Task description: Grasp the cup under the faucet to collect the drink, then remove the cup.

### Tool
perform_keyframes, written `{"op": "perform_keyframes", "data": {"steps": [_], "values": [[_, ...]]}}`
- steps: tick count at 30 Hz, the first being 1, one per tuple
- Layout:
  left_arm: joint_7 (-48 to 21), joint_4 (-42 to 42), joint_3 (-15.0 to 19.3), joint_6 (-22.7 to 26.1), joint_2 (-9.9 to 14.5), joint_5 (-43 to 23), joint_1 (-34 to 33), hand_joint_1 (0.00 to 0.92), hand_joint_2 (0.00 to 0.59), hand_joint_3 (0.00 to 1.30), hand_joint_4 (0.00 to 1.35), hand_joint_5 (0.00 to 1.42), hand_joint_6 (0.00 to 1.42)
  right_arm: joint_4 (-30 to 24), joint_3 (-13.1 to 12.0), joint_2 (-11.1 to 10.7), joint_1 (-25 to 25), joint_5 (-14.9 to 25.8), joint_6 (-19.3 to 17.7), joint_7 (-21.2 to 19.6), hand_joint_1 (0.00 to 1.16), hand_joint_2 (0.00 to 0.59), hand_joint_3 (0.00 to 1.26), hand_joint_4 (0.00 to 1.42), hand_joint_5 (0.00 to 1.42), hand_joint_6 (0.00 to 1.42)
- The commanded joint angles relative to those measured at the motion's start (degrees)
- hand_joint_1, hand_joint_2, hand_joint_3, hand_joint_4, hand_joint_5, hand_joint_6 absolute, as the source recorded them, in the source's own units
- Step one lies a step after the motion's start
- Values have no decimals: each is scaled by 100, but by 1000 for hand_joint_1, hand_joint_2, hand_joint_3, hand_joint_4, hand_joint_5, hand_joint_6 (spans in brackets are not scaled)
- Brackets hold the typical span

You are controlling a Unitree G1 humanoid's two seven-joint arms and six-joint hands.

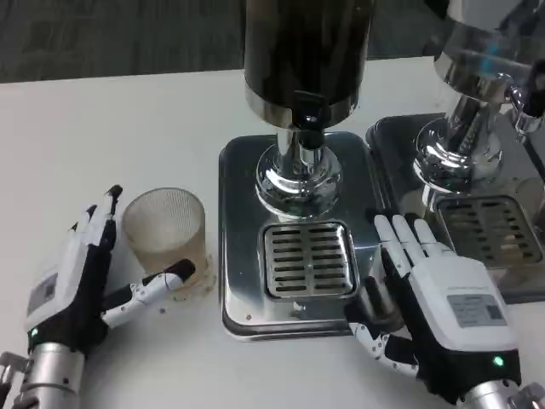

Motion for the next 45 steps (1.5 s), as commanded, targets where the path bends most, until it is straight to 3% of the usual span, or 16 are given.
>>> {"op": "perform_keyframes", "data": {"steps": [1,9,19,23,26,30,37,45], "values": [[61,274,-174,-29,-76,36,-258,161,3,0,0,4,0,-74,16,13,39,-43,11,-24,566,374,0,0,0,148],[43,579,-459,-90,-149,68,-481,203,9,0,0,79,24,-128,22,76,122,-97,72,-50,567,374,0,0,0,147],[306,770,-575,-303,-263,-19,-483,269,31,0,18,282,296,-177,22,140,204,-144,120,-66,567,374,0,0,0,147],[492,838,-652,-245,-300,40,-532,314,44,109,211,481,603,-183,24,159,208,-154,123,-73,567,374,0,0,0,147],[621,876,-680,-232,-310,54,-564,389,61,309,488,707,877,-193,6,176,222,-142,135,-85,567,374,0,0,0,147],[800,864,-722,-253,-289,94,-567,478,81,492,698,877,1065,-193,-3,194,236,-135,137,-93,568,374,0,0,0,148],[1544,677,-802,-266,-197,276,-441,506,75,594,788,966,1140,-153,6,219,210,-119,113,-90,569,374,0,0,0,156],[2098,502,-784,-198,-179,468,-396,521,70,621,809,991,1167,-101,14,208,140,-107,81,-83,569,374,0,0,0,162]]}}
